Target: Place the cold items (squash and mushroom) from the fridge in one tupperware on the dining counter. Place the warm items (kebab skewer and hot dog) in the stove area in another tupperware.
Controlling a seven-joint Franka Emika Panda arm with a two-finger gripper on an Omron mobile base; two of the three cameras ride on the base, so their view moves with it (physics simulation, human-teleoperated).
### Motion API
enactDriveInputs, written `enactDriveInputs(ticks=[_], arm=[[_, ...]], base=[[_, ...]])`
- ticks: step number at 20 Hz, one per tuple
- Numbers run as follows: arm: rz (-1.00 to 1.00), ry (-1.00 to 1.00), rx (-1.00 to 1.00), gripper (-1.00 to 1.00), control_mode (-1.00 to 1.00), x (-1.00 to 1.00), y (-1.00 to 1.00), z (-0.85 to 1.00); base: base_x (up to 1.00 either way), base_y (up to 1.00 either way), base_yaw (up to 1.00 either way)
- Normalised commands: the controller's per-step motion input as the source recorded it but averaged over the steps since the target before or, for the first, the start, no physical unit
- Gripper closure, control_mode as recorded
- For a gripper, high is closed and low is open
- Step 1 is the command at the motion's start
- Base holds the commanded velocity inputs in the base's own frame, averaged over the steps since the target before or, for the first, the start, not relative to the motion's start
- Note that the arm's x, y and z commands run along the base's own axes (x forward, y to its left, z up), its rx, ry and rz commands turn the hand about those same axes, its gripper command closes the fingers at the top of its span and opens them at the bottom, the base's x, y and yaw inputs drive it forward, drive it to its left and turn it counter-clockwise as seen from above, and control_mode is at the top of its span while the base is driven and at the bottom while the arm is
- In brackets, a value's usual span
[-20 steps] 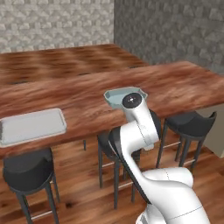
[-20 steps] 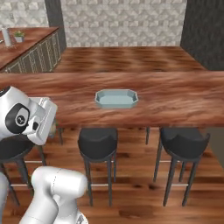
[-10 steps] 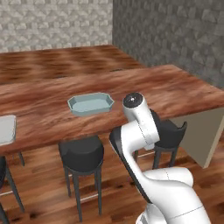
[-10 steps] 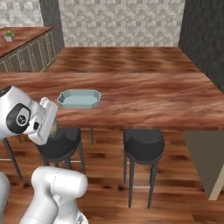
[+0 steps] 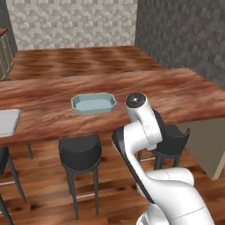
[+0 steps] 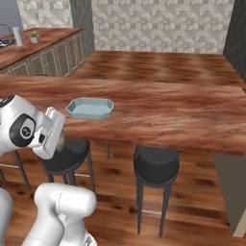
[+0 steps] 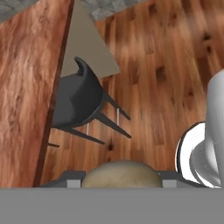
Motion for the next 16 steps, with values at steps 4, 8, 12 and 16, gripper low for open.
enactDriveInputs(ticks=[4, 8, 12, 16], arm=[[0.00, 0.00, 0.00, 1.00, 1.00, 0.00, 0.00, 0.00], [0.00, 0.00, 0.00, 1.00, 1.00, 0.00, 0.00, 0.00], [0.00, 0.00, 0.00, 1.00, 1.00, 0.00, 0.00, 0.00], [0.00, 0.00, 0.00, 1.00, 1.00, 0.00, 0.00, 0.00]], base=[[0.46, 0.00, 0.29], [0.52, -0.08, 0.30], [0.50, -0.06, 0.31], [0.47, -0.13, 0.31]])
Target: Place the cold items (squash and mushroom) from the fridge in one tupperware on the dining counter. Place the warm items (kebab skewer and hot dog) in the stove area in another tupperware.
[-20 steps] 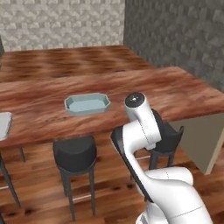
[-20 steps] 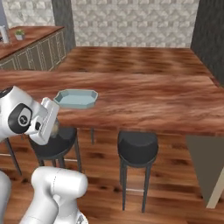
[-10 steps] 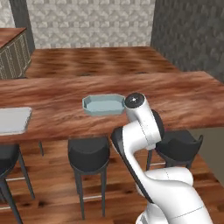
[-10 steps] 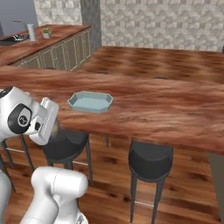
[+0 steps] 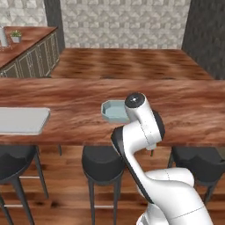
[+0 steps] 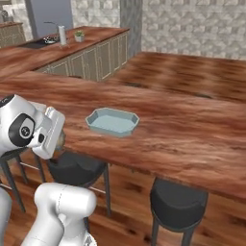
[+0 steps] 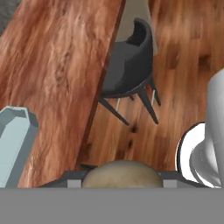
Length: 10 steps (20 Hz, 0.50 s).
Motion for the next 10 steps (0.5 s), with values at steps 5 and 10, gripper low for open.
enactDriveInputs(ticks=[5, 10], arm=[[0.00, 0.00, 0.00, 1.00, 1.00, 0.00, 0.00, 0.00], [0.00, 0.00, 0.00, 1.00, 1.00, 0.00, 0.00, 0.00]], base=[[0.51, -0.29, 0.31], [0.51, -0.49, 0.29]])
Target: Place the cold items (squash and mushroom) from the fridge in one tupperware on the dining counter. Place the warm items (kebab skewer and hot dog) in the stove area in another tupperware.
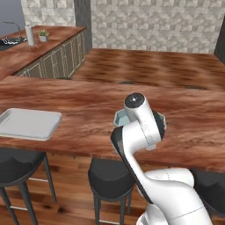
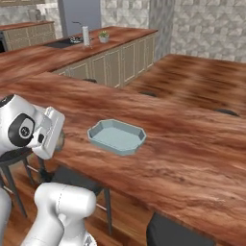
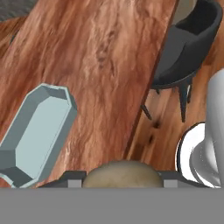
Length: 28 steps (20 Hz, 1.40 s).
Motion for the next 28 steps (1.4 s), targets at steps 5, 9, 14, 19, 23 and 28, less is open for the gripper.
enactDriveInputs(ticks=[5, 9, 14, 19, 23, 28], arm=[[0.08, 0.00, 0.08, 1.00, -1.00, 0.02, -0.24, 0.00], [0.18, 0.00, 0.22, 1.00, -1.00, 0.34, -0.59, 0.00], [0.22, 0.07, 0.25, 1.00, -1.00, 0.46, -0.74, 0.00], [0.18, 0.17, 0.06, 1.00, -1.00, 0.73, -0.49, 0.00], [0.18, 0.26, 0.00, 1.00, -1.00, 0.97, -0.22, -0.23], [0.16, 0.34, -0.09, 1.00, -1.00, 1.00, 0.00, -0.45]], base=[[0.18, -0.34, 0.16], [0.00, 0.00, 0.00], [0.00, 0.00, 0.00], [0.00, 0.00, 0.00], [0.00, 0.00, 0.00], [0.00, 0.00, 0.00]])
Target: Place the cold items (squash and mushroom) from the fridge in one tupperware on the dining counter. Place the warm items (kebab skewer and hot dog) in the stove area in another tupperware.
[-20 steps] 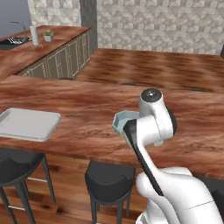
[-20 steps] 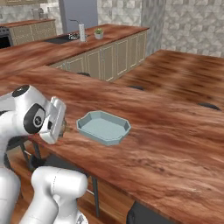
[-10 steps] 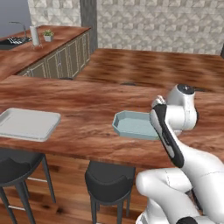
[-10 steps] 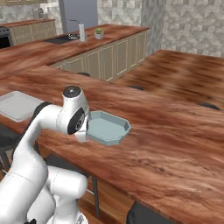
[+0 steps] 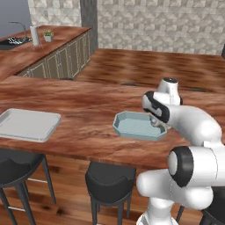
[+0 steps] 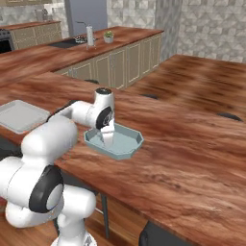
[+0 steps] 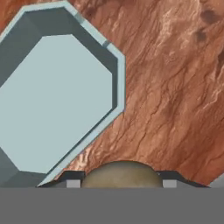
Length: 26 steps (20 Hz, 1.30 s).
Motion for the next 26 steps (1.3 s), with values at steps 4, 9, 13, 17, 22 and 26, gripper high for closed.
enactDriveInputs(ticks=[4, 9, 13, 17, 22, 26], arm=[[0.15, 0.18, 0.00, 1.00, -1.00, 0.98, 0.00, -0.69], [0.12, 0.07, 0.04, 1.00, -1.00, 0.81, -0.22, -0.74], [0.08, 0.00, 0.19, 1.00, -1.00, 0.68, -0.49, -0.65], [0.05, -0.02, 0.14, 1.00, -1.00, 0.41, -0.21, -0.60], [0.02, -0.05, 0.04, 1.00, -1.00, 0.37, 0.00, -0.56], [0.00, 0.00, 0.00, 1.00, -1.00, 0.33, 0.03, -0.35]], base=[[0.00, 0.00, 0.00], [0.00, 0.00, 0.00], [0.00, 0.00, 0.00], [0.00, 0.00, 0.00], [0.00, 0.00, 0.00], [0.00, 0.00, 0.00]])
